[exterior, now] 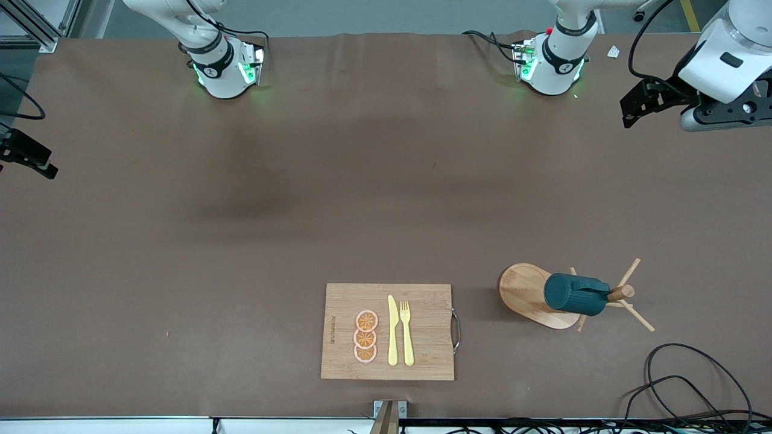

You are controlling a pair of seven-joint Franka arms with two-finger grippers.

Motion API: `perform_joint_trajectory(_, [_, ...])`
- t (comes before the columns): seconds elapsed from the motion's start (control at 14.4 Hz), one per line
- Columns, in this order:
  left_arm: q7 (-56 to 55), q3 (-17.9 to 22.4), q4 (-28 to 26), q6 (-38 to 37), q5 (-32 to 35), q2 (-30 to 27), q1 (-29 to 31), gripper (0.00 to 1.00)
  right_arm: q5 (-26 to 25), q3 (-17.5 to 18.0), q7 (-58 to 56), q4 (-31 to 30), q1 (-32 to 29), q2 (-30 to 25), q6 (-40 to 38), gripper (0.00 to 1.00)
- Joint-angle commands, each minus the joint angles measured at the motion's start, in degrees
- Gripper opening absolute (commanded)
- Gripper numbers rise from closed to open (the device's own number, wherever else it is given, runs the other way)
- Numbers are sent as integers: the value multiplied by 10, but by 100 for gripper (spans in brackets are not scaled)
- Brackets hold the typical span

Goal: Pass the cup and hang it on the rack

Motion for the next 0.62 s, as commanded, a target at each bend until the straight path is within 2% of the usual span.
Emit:
perform_joint_trajectory(0.0, [10,7,-8,5,-10,-7,8,100,-8,6,-6,-14,-6,-15,0,100])
perform_joint_trajectory(0.35, [11,7,-4,8,-10,-5,19,100,-8,6,-6,-14,-6,-15,0,100])
perform_joint_trajectory(0.55, [18,7,23,5,-10,17,19,100,-8,6,-6,-14,-6,-15,1,100])
